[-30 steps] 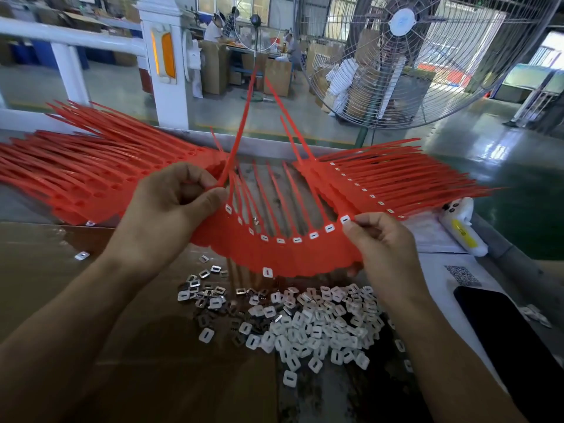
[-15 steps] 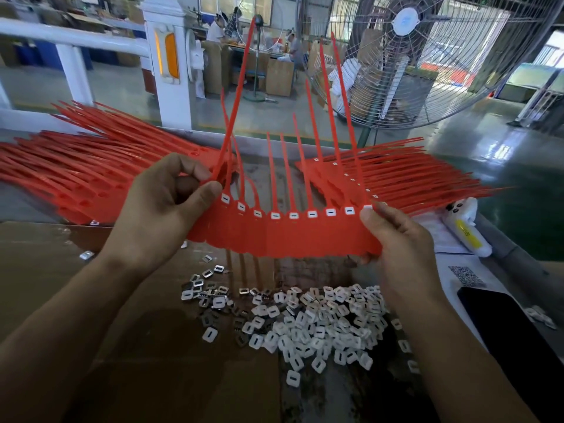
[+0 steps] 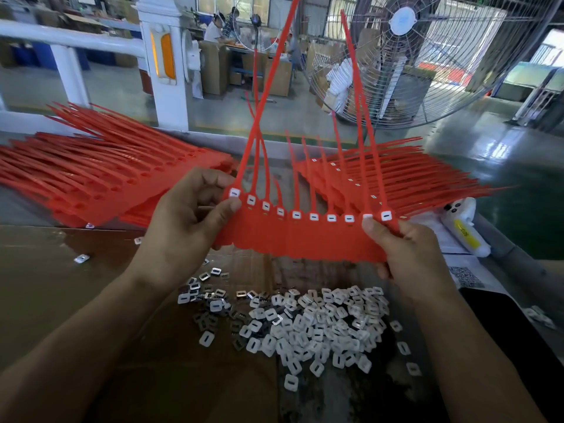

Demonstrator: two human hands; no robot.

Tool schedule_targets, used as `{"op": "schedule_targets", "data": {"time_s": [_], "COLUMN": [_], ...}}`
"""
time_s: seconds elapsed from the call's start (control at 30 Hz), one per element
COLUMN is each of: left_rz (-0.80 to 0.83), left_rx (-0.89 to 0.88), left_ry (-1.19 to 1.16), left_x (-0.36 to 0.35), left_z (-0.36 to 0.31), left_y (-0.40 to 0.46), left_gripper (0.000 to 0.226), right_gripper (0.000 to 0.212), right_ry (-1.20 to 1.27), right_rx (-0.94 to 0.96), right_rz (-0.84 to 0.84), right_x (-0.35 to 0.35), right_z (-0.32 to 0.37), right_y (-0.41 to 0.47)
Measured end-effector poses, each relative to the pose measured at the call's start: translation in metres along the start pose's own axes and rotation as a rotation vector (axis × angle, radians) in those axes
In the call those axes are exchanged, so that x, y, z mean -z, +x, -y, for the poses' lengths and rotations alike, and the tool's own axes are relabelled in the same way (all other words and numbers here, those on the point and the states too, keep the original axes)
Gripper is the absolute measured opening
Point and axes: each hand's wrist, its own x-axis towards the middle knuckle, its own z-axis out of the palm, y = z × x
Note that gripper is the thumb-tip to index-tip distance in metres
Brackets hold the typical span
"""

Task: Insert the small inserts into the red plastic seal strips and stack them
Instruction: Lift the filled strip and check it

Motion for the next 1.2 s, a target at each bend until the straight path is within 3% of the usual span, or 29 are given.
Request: {"op": "schedule_targets", "data": {"time_s": [0.13,0.23,0.4,0.57,0.67,0.77,0.9,1.07,1.2], "left_rz": [0.071,0.116,0.172,0.234,0.257,0.274,0.297,0.322,0.361], "left_rx": [-0.007,0.023,0.09,0.135,0.152,0.161,0.143,0.112,0.1], "left_ry": [0.023,0.09,0.155,0.221,0.28,0.313,0.365,0.408,0.448], "left_x": [0.0,-0.002,-0.009,-0.017,-0.018,-0.017,-0.018,-0.018,-0.017], "left_z": [0.009,0.013,0.01,0.001,-0.004,-0.006,-0.008,-0.009,-0.009], "left_y": [0.0,-0.002,-0.009,-0.013,-0.015,-0.017,-0.016,-0.018,-0.02], "left_gripper": [0.044,0.057,0.046,0.036,0.033,0.032,0.032,0.032,0.031], "right_gripper": [0.016,0.023,0.021,0.018,0.023,0.021,0.016,0.038,0.044], "right_ry": [0.029,0.031,0.144,0.344,0.618,0.724,0.546,0.251,0.172], "right_rx": [0.021,0.019,-0.075,-0.223,-0.249,-0.271,-0.359,-0.409,-0.425], "right_rz": [-0.162,-0.28,-0.357,-0.233,-0.141,-0.048,-0.044,-0.03,-0.037], "right_x": [0.001,0.003,0.003,0.002,0.001,0.001,-0.001,0.001,0.0], "right_z": [-0.001,-0.007,-0.013,-0.016,-0.014,-0.012,-0.014,-0.018,-0.016], "right_y": [0.005,0.014,0.031,0.043,0.045,0.045,0.042,0.039,0.038]}}
